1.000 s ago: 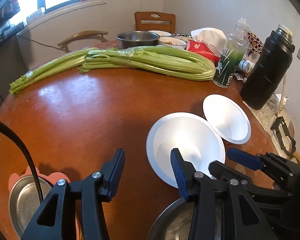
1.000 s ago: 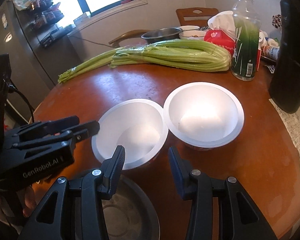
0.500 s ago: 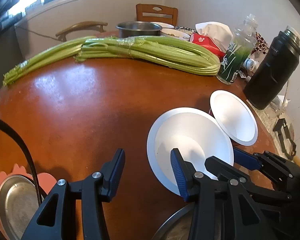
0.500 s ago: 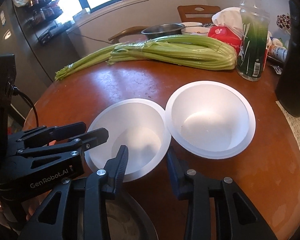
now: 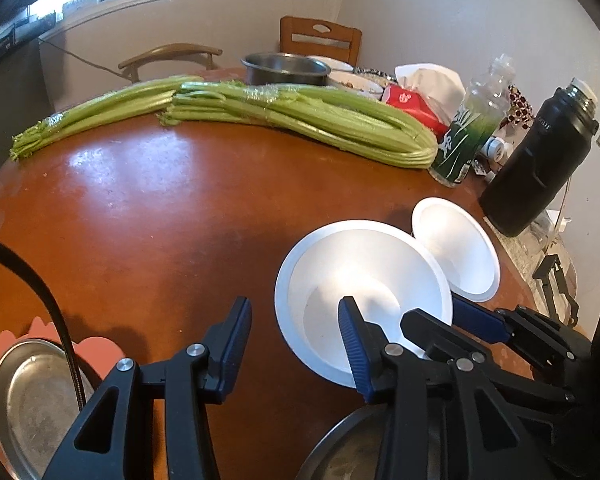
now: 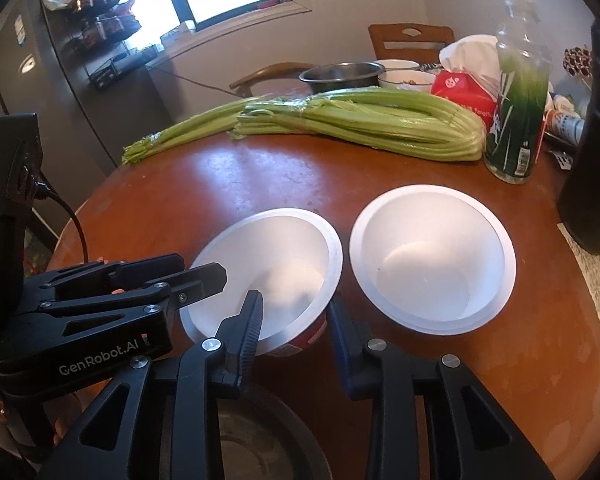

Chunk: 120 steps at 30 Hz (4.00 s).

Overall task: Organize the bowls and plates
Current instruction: 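Move both tools to the rim of the red noodle bowl, then grasp opposite sides of the red noodle bowl rim with both tools, then lower the red noodle bowl into the deep steel bowl with both tools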

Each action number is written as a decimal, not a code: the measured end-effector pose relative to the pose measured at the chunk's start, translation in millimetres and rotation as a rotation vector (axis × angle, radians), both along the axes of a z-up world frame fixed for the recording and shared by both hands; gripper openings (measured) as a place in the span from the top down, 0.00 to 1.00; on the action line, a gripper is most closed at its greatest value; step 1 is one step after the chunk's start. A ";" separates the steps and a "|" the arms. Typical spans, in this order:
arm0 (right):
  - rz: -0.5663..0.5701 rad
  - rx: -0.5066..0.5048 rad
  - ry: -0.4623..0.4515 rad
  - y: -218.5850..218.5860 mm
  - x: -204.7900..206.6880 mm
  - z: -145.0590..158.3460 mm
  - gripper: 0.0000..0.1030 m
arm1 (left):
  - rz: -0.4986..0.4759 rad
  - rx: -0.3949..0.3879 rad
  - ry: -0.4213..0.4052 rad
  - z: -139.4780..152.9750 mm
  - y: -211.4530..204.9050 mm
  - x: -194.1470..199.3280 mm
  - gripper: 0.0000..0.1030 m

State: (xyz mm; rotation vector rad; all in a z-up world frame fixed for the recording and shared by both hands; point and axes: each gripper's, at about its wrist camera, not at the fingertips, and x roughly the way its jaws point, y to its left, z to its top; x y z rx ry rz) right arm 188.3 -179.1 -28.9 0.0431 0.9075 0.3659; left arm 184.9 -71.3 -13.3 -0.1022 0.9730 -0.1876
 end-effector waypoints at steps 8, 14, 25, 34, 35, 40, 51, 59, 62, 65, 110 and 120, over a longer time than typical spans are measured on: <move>0.027 0.003 -0.046 7.2 -8.8 17.0 0.66 | 0.012 0.012 -0.045 20.2 2.9 -11.5 0.57; 0.041 0.007 -0.072 9.2 -16.4 25.8 0.66 | 0.014 0.002 -0.068 28.3 4.9 -19.0 0.57; -0.007 0.020 -0.040 -4.2 -21.8 15.0 0.66 | -0.008 -0.008 -0.039 13.8 -2.1 -14.6 0.56; -0.088 0.057 0.049 -24.1 -9.1 -3.8 0.66 | -0.015 -0.024 0.022 -6.1 -6.0 0.6 0.56; -0.084 0.057 0.054 -22.8 -7.7 -5.8 0.66 | -0.021 -0.039 0.034 -8.1 -5.9 2.0 0.56; -0.062 0.045 0.057 -13.5 -2.2 -11.8 0.65 | -0.036 -0.083 0.056 -14.1 -4.0 5.4 0.57; -0.009 0.051 0.012 -1.1 -4.2 0.0 0.67 | -0.021 -0.105 0.015 -1.2 5.3 -1.6 0.61; 0.027 0.058 -0.045 4.9 -19.4 23.1 0.67 | -0.017 -0.090 -0.046 24.2 9.0 -20.7 0.61; 0.039 0.058 -0.060 7.1 -29.2 31.5 0.67 | -0.015 -0.081 -0.063 32.1 8.9 -30.4 0.61; 0.049 0.061 -0.069 7.3 -39.5 38.1 0.67 | -0.016 -0.083 -0.068 37.0 8.4 -39.9 0.61; 0.100 0.018 0.031 -12.1 -117.0 3.3 0.65 | -0.068 -0.005 0.034 -3.1 -19.9 -116.2 0.61; 0.101 0.011 0.050 -10.4 -113.6 -3.7 0.65 | -0.066 -0.011 0.050 -10.0 -18.2 -113.1 0.61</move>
